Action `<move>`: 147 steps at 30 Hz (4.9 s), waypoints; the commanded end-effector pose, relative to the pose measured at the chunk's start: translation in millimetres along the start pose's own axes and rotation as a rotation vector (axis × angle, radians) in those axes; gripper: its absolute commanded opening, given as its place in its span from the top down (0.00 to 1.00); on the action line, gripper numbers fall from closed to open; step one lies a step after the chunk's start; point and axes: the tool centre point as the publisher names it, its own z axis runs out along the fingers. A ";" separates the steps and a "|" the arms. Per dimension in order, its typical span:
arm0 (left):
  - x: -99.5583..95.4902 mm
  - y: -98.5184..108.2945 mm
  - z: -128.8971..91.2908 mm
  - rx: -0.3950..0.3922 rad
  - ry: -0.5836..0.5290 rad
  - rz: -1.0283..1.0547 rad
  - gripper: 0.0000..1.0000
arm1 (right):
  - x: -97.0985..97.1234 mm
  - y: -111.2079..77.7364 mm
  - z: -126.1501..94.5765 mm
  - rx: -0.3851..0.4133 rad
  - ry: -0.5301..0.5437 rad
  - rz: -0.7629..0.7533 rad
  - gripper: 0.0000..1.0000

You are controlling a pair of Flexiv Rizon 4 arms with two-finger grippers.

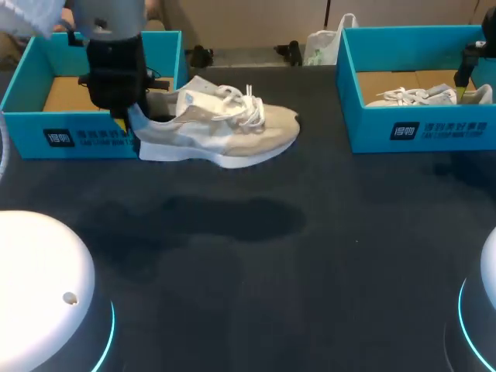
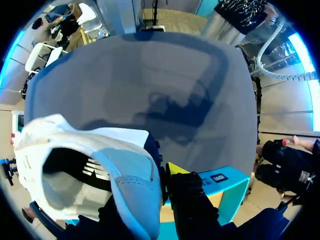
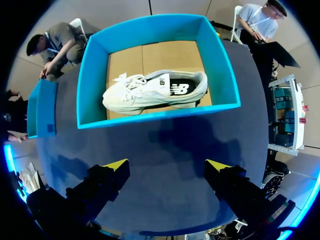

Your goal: Take the shoe out of the shoebox, open the shoe tongue, remove and reinsert the insole, then place the shoe into the shoebox

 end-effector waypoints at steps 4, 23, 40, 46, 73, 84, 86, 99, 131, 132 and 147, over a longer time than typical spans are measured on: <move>4.4 -5.0 -0.2 -0.175 -0.009 0.001 1.00 | -0.2 -0.8 0.2 -0.002 0.000 0.000 0.00; -124.6 -95.8 84.9 -0.143 0.023 0.162 1.00 | -0.2 -0.8 0.2 -0.002 0.000 0.000 0.00; -171.4 -114.3 135.0 -0.067 0.099 0.105 1.00 | -0.2 -0.8 0.2 -0.002 0.000 0.000 0.00; -184.0 -113.8 149.9 -0.052 0.103 0.058 1.00 | -0.2 -0.8 0.2 -0.002 0.000 0.000 0.00; -190.1 -111.2 191.8 -0.063 0.054 0.090 1.00 | -0.2 -0.8 0.2 -0.002 0.000 0.000 0.00; -187.1 -112.7 188.1 -0.072 0.018 0.108 0.00 | -0.2 -0.8 0.2 -0.002 0.000 0.000 0.00; -184.5 -112.1 177.9 -0.066 -0.017 0.106 0.00 | -0.2 -0.8 0.2 -0.002 0.000 0.000 0.00; -151.4 -121.2 81.1 0.016 -0.363 -0.073 0.00 | -0.2 -0.8 0.2 -0.002 0.000 0.000 0.00; -74.3 -129.9 77.8 0.866 -0.769 -0.846 0.00 | -0.2 -0.8 0.2 -0.002 0.000 0.000 0.00; -70.3 -129.2 77.7 0.782 -0.700 -0.848 0.00 | -0.2 -0.8 0.2 -0.002 0.000 0.000 0.00; -72.4 -131.5 97.6 0.856 -0.788 -0.988 0.00 | -0.2 -0.8 0.2 -0.002 0.000 0.000 0.00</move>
